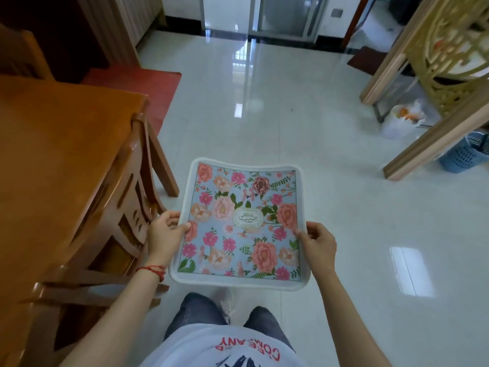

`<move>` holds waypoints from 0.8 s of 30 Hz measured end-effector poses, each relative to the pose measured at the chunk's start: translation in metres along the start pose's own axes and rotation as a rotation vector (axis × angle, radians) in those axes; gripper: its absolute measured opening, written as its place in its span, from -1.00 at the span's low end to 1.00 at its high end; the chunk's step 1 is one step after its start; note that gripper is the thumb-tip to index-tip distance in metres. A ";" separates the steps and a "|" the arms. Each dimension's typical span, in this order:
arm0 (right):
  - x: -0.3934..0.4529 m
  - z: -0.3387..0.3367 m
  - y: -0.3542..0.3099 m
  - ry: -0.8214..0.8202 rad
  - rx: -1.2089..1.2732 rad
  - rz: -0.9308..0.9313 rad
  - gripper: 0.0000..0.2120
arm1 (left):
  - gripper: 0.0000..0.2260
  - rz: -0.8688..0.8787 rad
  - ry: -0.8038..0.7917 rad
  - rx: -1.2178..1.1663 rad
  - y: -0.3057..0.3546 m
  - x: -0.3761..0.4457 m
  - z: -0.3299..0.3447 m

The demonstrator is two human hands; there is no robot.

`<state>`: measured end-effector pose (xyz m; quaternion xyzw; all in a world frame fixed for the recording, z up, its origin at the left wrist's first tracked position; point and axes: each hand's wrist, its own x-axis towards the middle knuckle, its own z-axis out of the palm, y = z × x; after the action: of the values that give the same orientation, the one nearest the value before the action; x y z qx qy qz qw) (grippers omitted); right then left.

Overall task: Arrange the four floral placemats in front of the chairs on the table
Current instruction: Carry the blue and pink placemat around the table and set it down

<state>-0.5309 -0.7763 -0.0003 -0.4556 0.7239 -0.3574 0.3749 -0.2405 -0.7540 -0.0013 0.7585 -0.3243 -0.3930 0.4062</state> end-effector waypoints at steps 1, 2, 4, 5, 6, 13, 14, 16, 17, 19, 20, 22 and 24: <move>0.010 0.004 -0.007 -0.005 -0.002 -0.006 -0.89 | -0.83 -0.007 0.007 0.009 0.006 0.009 0.001; 0.021 0.008 -0.014 -0.013 -0.008 -0.013 -0.89 | -0.82 -0.013 0.015 0.016 0.011 0.018 0.002; 0.041 0.016 -0.025 -0.032 -0.024 -0.026 -0.89 | -0.82 -0.029 0.032 0.018 0.019 0.035 0.004; 0.051 0.020 -0.030 -0.042 -0.024 -0.034 -0.89 | -0.82 -0.041 0.045 0.013 0.023 0.043 0.004; 0.062 0.023 -0.036 -0.053 -0.022 -0.043 -0.90 | -0.83 -0.052 0.058 0.004 0.026 0.050 0.005; 0.140 0.048 -0.074 -0.184 -0.054 -0.134 -0.90 | -0.86 -0.113 0.177 -0.036 0.048 0.086 0.018; 0.152 0.052 -0.080 -0.216 -0.063 -0.150 -0.90 | -0.85 -0.124 0.204 -0.047 0.050 0.089 0.019; 0.174 0.059 -0.092 -0.281 -0.078 -0.182 -0.90 | -0.84 -0.147 0.269 -0.073 0.055 0.093 0.022; 0.186 0.062 -0.099 -0.312 -0.083 -0.199 -0.89 | -0.84 -0.160 0.300 -0.087 0.057 0.093 0.023; 0.206 0.070 -0.112 -0.375 -0.090 -0.234 -0.88 | -0.85 -0.186 0.358 -0.116 0.063 0.093 0.028; 0.214 0.074 -0.118 -0.406 -0.096 -0.258 -0.88 | -0.86 -0.195 0.389 -0.134 0.065 0.092 0.030; 0.229 0.082 -0.130 -0.464 -0.115 -0.304 -0.89 | -0.88 -0.206 0.457 -0.169 0.069 0.090 0.035; 0.240 0.089 -0.141 -0.521 -0.133 -0.343 -0.89 | -0.87 -0.217 0.535 -0.191 0.072 0.086 0.037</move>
<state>-0.4709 -1.0608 0.0269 -0.6707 0.5379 -0.2388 0.4514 -0.2438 -0.8699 0.0192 0.8236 -0.0847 -0.2491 0.5024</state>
